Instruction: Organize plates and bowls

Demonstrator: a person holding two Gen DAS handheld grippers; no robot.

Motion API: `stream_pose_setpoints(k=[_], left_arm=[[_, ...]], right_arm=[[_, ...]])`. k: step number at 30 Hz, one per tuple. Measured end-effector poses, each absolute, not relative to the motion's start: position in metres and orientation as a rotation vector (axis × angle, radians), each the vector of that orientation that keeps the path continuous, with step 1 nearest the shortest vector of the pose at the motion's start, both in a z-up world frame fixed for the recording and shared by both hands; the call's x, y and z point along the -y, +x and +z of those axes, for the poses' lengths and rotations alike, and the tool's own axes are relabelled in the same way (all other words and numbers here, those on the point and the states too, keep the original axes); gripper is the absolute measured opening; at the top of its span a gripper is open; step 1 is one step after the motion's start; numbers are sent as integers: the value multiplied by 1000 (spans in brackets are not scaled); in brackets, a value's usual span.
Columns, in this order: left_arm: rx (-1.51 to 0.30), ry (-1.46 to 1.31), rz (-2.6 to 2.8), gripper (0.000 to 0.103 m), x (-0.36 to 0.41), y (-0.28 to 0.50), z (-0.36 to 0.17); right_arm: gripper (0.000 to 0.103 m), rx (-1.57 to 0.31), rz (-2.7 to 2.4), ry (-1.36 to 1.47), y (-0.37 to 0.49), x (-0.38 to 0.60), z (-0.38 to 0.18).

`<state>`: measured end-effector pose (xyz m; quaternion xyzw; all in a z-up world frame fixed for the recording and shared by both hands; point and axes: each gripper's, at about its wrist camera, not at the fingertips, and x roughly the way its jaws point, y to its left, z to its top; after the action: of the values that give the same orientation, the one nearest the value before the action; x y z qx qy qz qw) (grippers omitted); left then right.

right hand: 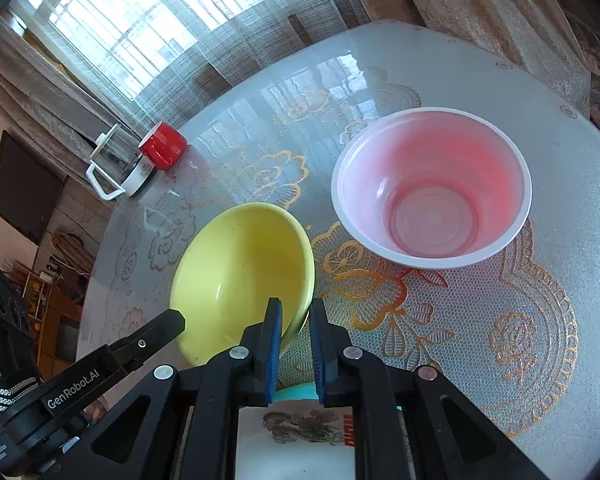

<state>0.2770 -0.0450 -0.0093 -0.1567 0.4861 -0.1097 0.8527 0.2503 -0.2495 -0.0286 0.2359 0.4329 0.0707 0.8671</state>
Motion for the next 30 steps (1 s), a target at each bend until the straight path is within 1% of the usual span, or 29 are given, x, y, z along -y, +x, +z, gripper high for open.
stream_pose_setpoints(k=[13, 24, 30], left_arm=[[-889, -264, -215, 11, 2, 200, 42], [-828, -231, -201, 12, -37, 142, 50], [-808, -259, -196, 12, -61, 119, 52]], right_arm=[[13, -823, 283, 450, 202, 212, 11], [13, -810, 397, 406, 156, 175, 18], [13, -817, 458, 410, 145, 157, 18]])
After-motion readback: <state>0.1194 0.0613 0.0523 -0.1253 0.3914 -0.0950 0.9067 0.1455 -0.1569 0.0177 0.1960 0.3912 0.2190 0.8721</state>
